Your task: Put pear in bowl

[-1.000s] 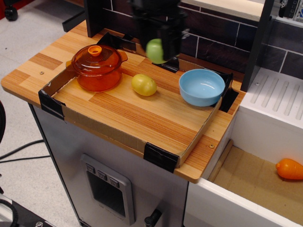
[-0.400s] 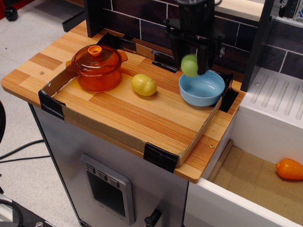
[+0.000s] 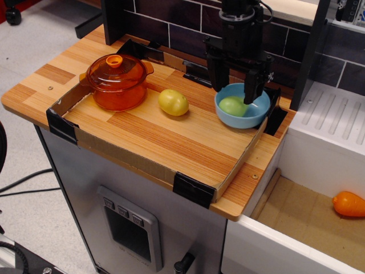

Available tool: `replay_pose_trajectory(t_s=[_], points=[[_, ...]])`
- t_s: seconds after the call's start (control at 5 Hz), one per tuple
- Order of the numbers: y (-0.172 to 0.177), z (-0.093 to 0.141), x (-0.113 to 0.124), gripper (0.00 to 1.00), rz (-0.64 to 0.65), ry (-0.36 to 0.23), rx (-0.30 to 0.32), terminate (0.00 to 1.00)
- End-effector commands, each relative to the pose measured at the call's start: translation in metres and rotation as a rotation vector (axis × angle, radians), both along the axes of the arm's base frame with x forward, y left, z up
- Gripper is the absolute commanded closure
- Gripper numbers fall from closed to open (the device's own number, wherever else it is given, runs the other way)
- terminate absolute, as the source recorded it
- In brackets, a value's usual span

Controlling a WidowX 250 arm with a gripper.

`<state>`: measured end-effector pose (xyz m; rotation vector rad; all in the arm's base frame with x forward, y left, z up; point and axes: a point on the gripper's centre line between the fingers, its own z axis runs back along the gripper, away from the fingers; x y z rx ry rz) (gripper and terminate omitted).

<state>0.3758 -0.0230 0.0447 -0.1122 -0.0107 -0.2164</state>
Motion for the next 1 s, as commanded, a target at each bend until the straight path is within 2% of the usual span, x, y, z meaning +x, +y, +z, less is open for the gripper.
replay_pose_trajectory(t_s=[0.0, 0.2, 0.4, 0.6, 0.8], points=[[0.026, 0.073, 0.001, 0.0, -0.028, -0.164, -0.093, 0.0], [0.049, 0.099, -0.01, 0.0, -0.045, -0.172, -0.107, 0.0], [0.073, 0.101, -0.026, 0.0, -0.049, -0.058, -0.033, 0.0], [0.073, 0.101, -0.026, 0.0, -0.049, -0.058, -0.033, 0.0], [0.073, 0.101, -0.026, 0.0, -0.049, -0.058, -0.033, 1.0]])
